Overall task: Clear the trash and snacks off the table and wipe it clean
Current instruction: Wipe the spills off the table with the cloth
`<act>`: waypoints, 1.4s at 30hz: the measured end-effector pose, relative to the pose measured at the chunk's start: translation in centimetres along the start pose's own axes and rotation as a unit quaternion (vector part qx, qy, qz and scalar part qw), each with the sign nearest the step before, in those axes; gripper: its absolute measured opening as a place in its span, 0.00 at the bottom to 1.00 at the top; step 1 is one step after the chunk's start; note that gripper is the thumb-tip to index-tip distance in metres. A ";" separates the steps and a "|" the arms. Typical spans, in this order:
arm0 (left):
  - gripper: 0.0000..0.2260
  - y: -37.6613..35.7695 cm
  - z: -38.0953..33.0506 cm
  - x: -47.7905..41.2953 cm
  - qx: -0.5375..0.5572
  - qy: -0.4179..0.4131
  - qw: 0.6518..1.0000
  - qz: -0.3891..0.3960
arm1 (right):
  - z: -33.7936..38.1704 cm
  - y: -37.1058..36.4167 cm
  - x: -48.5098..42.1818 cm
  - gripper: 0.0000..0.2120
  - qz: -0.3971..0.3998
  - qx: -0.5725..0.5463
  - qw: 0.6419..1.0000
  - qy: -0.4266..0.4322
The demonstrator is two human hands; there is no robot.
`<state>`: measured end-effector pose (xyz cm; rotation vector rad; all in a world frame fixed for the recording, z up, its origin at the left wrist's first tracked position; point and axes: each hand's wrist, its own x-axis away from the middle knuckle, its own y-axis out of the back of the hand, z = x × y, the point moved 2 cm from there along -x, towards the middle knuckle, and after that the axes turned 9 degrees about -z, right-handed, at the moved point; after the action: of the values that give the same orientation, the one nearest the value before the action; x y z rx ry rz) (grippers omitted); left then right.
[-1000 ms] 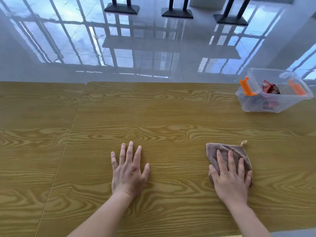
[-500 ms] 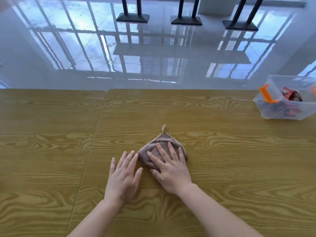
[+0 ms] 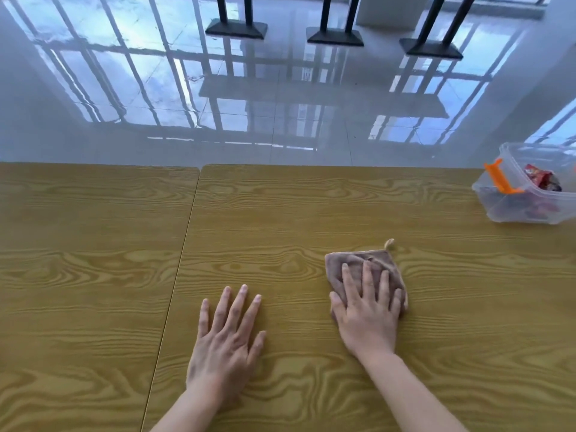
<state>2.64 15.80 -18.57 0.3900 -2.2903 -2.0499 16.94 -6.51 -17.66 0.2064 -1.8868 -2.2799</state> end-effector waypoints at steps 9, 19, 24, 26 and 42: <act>0.33 0.9 0.2 -3.0 0.216 0.099 0.970 -0.058 | 6.0 0.0 -0.3 0.29 0.110 0.001 0.935 0.336; 0.35 -0.7 -4.8 -3.8 0.068 -0.135 0.987 0.048 | -0.2 0.8 3.8 0.32 0.007 -0.104 0.960 0.259; 0.33 -1.1 -4.6 -2.8 0.049 -0.094 0.994 0.029 | 1.5 0.5 2.6 0.27 0.010 -0.079 0.955 0.285; 0.33 -1.0 -3.5 -3.3 0.035 -0.093 0.995 0.025 | 2.5 0.1 1.4 0.26 0.019 -0.078 0.949 0.304; 0.35 0.6 7.9 -10.4 -0.058 -0.055 0.995 0.064 | 13.7 -1.6 -6.1 0.27 0.045 -0.066 0.934 0.348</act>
<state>11.02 25.77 -17.61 0.1244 -2.1763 -2.1781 19.86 8.29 -16.66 0.7713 -1.3378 -1.8965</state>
